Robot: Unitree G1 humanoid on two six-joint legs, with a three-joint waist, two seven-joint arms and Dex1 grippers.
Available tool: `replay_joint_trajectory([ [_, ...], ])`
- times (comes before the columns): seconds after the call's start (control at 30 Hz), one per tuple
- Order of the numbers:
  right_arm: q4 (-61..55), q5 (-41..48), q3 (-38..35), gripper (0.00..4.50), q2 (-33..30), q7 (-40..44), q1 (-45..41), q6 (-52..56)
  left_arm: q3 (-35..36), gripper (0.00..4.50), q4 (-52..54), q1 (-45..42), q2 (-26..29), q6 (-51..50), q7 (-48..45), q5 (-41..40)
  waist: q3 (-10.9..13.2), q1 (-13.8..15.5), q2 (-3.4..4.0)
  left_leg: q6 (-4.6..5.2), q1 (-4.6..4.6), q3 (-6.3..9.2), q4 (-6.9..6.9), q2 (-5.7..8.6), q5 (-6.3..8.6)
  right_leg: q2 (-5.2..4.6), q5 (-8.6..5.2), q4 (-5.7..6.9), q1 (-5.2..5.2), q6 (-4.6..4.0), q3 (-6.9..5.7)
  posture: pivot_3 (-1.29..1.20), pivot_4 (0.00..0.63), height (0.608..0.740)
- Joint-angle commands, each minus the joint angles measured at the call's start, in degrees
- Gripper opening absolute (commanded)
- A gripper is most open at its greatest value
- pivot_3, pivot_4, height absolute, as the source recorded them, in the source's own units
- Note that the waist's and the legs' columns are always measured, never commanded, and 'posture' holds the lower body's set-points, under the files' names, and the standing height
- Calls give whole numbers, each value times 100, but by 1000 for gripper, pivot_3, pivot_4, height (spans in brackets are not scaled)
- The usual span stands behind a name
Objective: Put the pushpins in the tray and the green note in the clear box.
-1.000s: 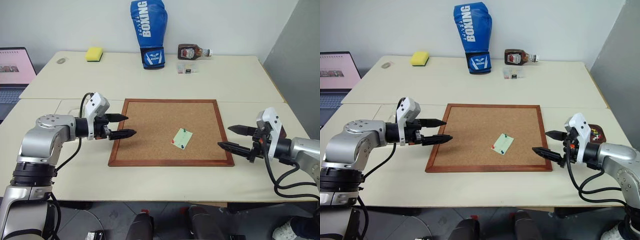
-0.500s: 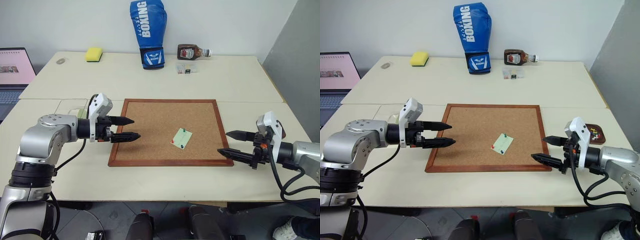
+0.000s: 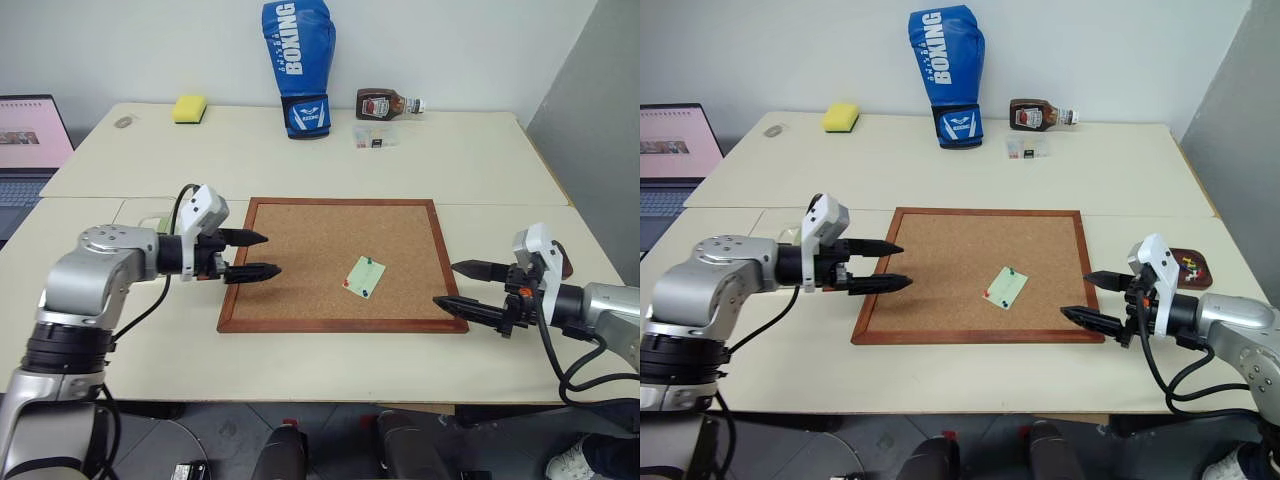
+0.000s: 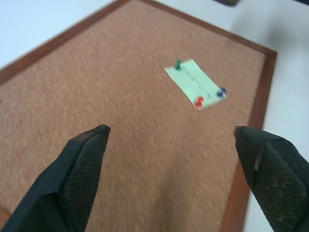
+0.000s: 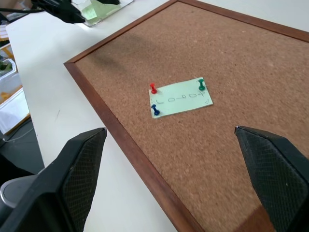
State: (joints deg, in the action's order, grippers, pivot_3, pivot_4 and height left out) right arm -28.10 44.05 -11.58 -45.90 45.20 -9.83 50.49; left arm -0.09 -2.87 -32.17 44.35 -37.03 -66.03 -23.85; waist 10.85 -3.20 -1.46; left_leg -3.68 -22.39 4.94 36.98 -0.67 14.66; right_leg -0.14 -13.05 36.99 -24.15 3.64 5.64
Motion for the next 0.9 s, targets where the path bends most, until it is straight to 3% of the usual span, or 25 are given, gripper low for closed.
replay_joint_trajectory([
  [0.03, -151, -495, 315, 4500, 251, -389, -204, -492, -102, 3461, 255, 117, -230, 414, 196, 127, 0, -6, 0, 0, 1, 0, -1, 0, 0, 0, 0, 1, 0, 0, 1, 0, 150, 740],
  [0.3, 310, -1921, 1431, 4500, 989, -1074, -383, -1496, -280, 2093, -11, 297, -1144, 1193, 1031, 534, -1, 4, 0, -1, -1, 0, 1, 0, 0, 0, 2, 5, -2, 1, 2, 0, 150, 740],
  [0.63, 906, -2920, 2009, 4500, 1816, -1652, -768, -2095, -349, 255, -280, 251, -1418, 1597, 1222, 749, -2, -2, 0, -1, 7, 0, 1, 4, -1, 0, 4, 11, 2, 2, 4, 0, 150, 740],
  [0.7, 952, -2970, 2071, 4500, 1954, -1687, -832, -2095, -397, 53, -290, 285, -1462, 1634, 1225, 764, -2, -2, 0, -1, 5, 2, 0, 3, -1, 0, 4, 8, 3, 1, 3, 0, 150, 740],
  [0.9, 1361, -3201, 2247, 4500, 2249, -1701, -1055, -2193, -581, 53, -437, 444, -1645, 1739, 1317, 929, -2, -3, 0, -1, 10, 4, 1, 4, -1, 0, 5, 11, 5, 1, 2, 0, 150, 740],
])
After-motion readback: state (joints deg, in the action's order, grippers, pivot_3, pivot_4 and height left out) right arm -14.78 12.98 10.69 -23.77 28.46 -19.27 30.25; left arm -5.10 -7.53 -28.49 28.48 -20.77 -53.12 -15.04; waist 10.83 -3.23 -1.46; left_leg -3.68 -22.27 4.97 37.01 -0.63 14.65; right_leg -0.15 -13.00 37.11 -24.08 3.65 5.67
